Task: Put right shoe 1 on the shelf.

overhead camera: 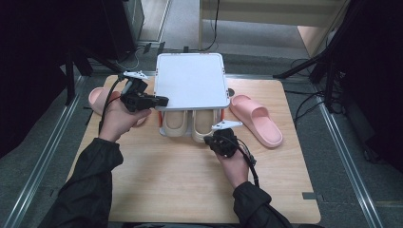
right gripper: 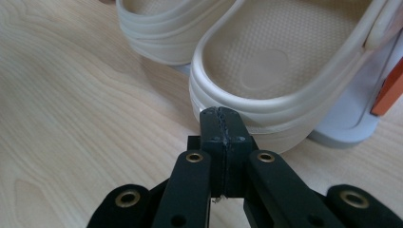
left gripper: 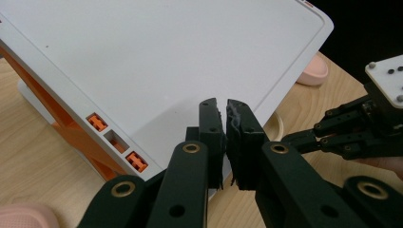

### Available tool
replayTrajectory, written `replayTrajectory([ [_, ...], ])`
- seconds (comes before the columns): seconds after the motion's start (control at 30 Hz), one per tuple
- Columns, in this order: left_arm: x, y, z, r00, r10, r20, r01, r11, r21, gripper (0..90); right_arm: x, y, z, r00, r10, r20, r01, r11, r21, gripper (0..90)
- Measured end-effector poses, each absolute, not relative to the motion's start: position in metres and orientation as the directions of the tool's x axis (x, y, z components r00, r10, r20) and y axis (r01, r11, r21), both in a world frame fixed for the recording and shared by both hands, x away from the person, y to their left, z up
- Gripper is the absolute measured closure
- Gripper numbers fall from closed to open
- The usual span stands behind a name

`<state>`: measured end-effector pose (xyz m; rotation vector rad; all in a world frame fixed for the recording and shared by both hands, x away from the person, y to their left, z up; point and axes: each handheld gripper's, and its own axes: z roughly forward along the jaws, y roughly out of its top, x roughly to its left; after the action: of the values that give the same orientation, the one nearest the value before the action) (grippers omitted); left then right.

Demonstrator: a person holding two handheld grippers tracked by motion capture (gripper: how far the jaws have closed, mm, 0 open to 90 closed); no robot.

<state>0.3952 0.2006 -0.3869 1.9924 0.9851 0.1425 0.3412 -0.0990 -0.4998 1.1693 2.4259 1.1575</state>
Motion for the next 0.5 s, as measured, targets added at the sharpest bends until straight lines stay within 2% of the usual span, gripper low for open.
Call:
replayTrajectory([
  [0.5, 0.393, 0.197, -0.387, 0.68, 0.7, -0.218, 0.559, -0.303, 0.771, 82.3, 0.363, -0.089, -0.501, -0.66, 0.735, 0.157, 0.583, 0.369, 0.724, 87.6],
])
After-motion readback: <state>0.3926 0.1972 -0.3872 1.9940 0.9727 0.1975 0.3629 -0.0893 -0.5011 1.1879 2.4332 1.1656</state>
